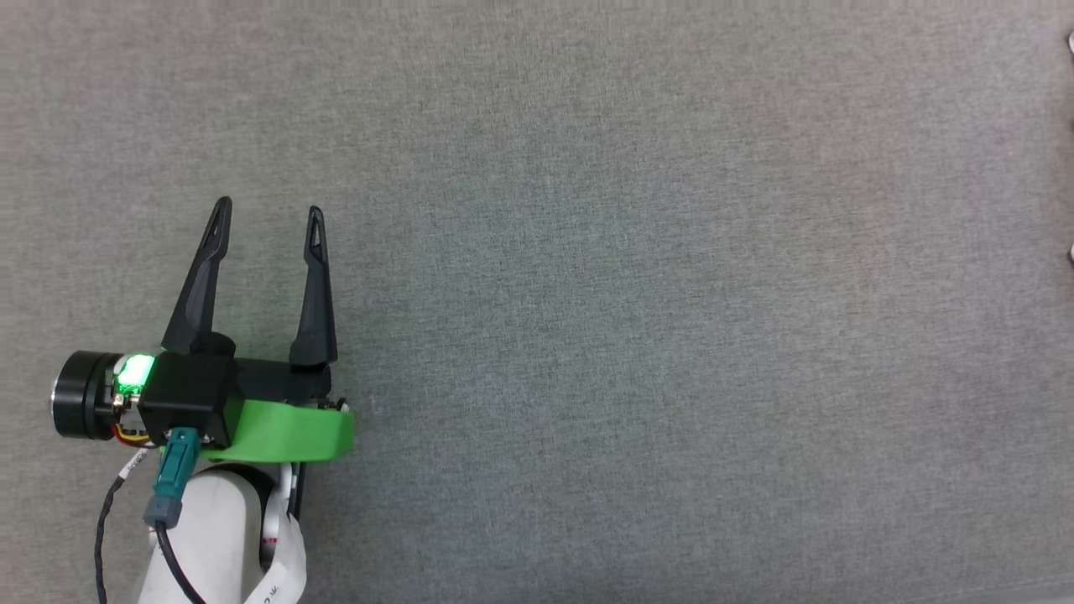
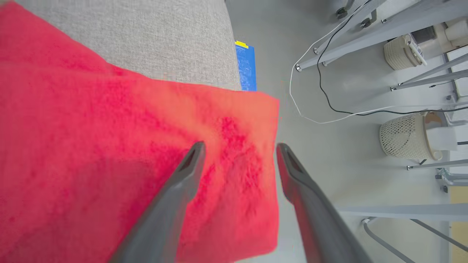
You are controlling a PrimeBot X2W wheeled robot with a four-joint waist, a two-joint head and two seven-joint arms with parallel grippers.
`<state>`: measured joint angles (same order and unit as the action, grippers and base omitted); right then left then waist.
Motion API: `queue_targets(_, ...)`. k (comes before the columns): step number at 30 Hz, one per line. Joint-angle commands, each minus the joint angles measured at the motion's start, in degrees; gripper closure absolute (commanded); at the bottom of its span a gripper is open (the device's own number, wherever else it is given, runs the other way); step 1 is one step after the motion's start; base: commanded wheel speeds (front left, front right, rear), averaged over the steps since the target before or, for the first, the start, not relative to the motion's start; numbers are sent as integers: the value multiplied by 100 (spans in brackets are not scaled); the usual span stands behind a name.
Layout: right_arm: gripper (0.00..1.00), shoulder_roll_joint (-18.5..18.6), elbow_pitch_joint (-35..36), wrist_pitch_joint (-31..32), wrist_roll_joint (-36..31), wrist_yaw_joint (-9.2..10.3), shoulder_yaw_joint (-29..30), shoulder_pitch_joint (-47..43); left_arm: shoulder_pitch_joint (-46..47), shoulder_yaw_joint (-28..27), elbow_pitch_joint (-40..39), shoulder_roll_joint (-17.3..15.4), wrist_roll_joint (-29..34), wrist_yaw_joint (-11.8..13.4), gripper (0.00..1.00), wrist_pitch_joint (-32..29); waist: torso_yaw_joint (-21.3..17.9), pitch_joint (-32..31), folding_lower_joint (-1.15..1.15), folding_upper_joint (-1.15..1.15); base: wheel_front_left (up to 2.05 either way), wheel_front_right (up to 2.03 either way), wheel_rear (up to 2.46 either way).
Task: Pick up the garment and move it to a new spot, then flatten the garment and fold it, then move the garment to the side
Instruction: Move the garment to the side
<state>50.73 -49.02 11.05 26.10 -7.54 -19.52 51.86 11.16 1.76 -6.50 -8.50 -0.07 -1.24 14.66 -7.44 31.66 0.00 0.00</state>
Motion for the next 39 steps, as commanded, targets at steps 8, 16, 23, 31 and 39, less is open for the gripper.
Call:
queue_targets(8,0,-194,197,-1627,-475,5,201,-20,-365,-26,140,74,-95,106,0,34,143,-928,0,0,0,0,0)
queue_targets(16,0,-950,1063,-2587,-895,5,852,-530,-752,-105,291,168,-184,132,0,34,401,-1524,0,0,0,0,0)
queue_targets(23,0,-2291,3120,-2602,-1618,5,1928,-1639,-927,-159,479,242,-237,98,0,34,640,-1939,0,0,0,0,0)
queue_targets(31,0,-3646,4598,-2604,-2095,5,2070,-3076,-1086,-240,687,340,-308,54,0,34,878,-2291,0,0,0,0,0)
queue_targets(39,0,-4434,4817,-2604,-2084,5,2154,-4285,-1257,-277,852,412,-320,6,0,34,1045,-2593,0,0,0,0,0)
